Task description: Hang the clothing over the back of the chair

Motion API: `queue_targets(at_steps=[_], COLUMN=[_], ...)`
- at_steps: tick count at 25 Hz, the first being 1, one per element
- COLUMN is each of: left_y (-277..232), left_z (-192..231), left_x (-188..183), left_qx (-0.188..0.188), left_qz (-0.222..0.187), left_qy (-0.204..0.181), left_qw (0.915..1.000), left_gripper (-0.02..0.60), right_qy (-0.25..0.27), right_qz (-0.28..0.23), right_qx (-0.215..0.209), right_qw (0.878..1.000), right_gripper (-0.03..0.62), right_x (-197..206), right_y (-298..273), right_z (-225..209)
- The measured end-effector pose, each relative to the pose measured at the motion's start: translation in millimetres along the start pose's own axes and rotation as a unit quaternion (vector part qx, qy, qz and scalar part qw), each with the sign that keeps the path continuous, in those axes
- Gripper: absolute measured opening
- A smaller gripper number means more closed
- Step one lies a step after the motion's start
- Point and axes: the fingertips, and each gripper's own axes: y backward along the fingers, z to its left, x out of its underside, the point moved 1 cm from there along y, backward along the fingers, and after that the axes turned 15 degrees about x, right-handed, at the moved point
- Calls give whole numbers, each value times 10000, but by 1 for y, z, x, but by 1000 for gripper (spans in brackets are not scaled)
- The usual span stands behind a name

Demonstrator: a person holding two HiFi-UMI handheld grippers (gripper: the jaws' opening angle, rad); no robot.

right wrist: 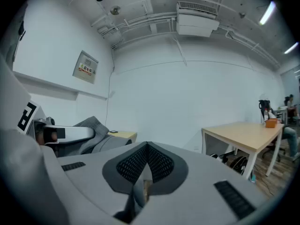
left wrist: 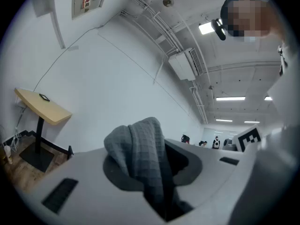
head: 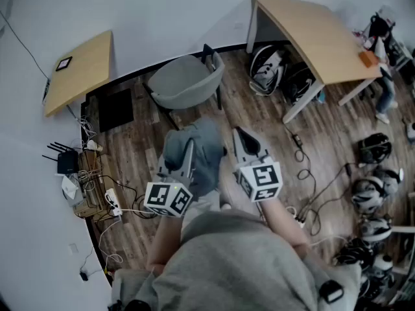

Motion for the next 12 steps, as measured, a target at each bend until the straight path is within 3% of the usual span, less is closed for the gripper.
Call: queue_targets(at_steps=[12], left_y=[24], left_z=[-35], left_x=[20], left_qx=[-4], left_qz=[37], left_qy=[124], left_qw=[9999], left_gripper=[94], right_qy=[77], right_qz=[38], right_qx=[-5], right_qw=[10000], right_gripper=[-2], right_x=[7], right_y=[47], right_z=[0])
